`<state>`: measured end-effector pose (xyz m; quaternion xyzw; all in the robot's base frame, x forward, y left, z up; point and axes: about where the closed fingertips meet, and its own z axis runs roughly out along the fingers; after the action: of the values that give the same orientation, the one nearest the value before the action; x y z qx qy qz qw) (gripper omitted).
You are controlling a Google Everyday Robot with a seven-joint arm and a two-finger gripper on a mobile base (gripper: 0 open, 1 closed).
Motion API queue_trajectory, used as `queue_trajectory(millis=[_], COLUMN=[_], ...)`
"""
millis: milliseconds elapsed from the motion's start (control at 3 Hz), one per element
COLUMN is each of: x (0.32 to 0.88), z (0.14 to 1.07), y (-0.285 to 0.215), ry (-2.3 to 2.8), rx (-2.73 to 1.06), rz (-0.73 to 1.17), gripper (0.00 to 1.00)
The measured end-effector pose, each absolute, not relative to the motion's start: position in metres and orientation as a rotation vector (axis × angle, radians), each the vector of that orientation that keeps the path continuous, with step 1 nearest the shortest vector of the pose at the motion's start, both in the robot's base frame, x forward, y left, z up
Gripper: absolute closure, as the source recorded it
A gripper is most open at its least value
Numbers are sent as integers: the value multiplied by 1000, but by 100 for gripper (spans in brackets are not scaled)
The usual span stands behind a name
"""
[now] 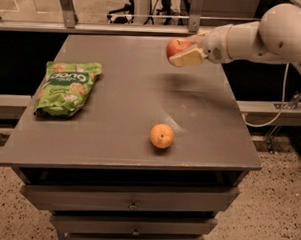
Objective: Move apple near orange
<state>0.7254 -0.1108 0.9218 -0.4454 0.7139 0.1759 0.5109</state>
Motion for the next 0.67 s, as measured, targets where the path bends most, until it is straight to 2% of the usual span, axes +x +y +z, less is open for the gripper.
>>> queue_trajectory(millis=[333,667], x=[668,635], z=[909,899], y=[-151,-175], ry=[1758,1768], rx=[-1136,-1176], rz=[470,522], gripper=[100,100])
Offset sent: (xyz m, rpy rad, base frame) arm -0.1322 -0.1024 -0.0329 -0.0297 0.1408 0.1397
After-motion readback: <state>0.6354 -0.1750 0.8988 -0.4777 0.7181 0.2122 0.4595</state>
